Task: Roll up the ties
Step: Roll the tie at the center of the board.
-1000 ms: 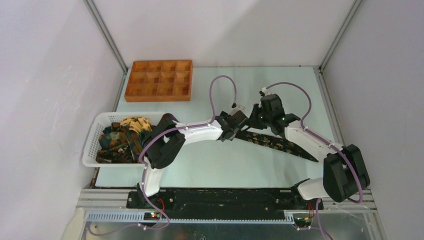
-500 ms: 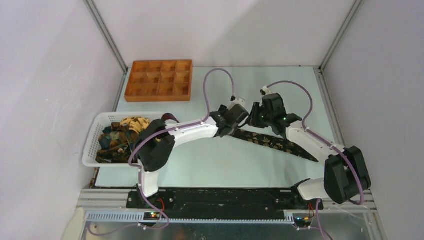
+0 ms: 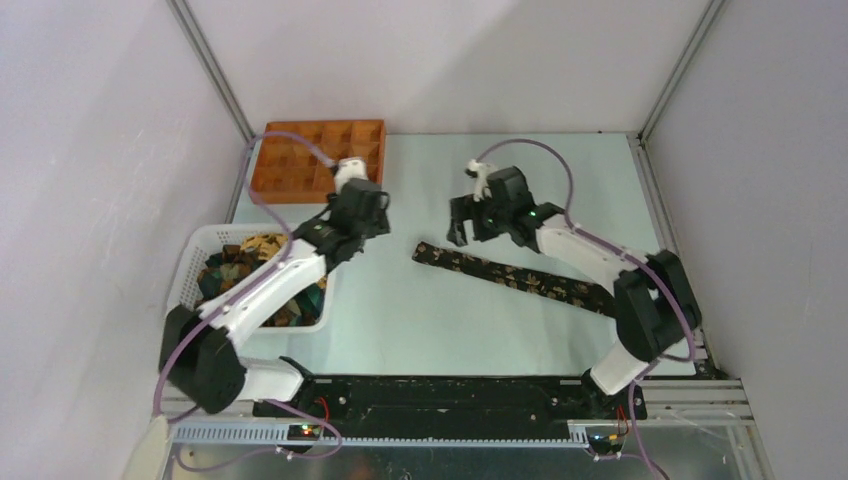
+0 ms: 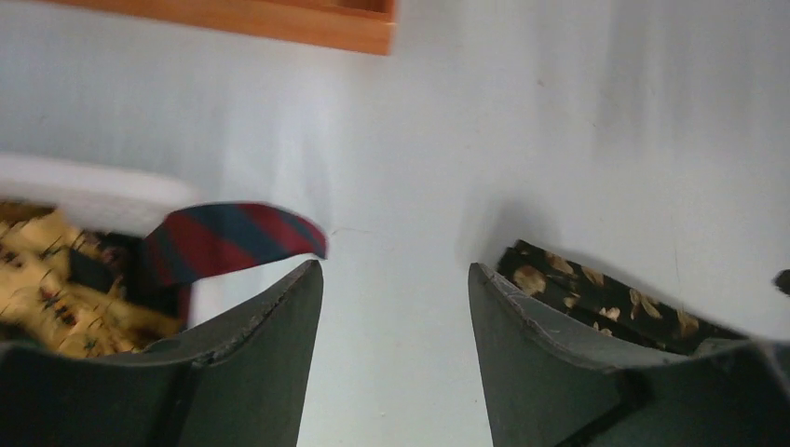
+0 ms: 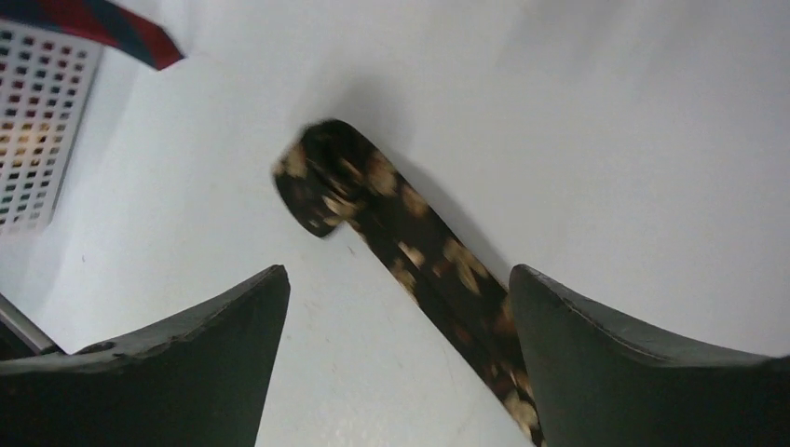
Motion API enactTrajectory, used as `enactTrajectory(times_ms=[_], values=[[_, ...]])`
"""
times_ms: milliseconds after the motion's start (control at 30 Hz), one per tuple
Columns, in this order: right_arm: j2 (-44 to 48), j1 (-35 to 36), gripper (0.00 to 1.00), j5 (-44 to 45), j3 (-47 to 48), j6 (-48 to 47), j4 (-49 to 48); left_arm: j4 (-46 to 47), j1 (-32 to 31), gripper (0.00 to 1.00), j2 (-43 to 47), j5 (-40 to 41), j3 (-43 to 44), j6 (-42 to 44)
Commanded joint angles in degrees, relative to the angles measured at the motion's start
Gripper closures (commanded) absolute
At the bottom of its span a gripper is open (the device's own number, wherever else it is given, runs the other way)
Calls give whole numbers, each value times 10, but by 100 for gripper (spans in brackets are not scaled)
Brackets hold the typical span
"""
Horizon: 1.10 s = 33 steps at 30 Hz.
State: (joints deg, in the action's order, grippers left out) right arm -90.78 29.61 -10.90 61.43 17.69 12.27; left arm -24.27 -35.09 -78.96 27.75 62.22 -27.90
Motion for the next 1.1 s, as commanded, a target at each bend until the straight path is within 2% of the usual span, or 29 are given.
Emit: enactTrajectory(times_ms=[0, 167, 333, 600, 1067], values=[[-75, 50, 7, -45, 102, -132, 41, 26, 66, 34, 93, -42, -74, -83], [-159, 104, 1, -38, 205, -254, 117, 43, 124, 31, 172, -78, -137, -97], [-231, 134, 1, -14, 288, -319, 149, 28, 136, 30, 186, -81, -131, -84], [-292, 145, 1, 16, 352, -352, 180, 30, 143, 30, 193, -91, -135, -83], [-358, 146, 4, 18, 370, -363, 195, 33, 147, 29, 196, -99, -144, -87]])
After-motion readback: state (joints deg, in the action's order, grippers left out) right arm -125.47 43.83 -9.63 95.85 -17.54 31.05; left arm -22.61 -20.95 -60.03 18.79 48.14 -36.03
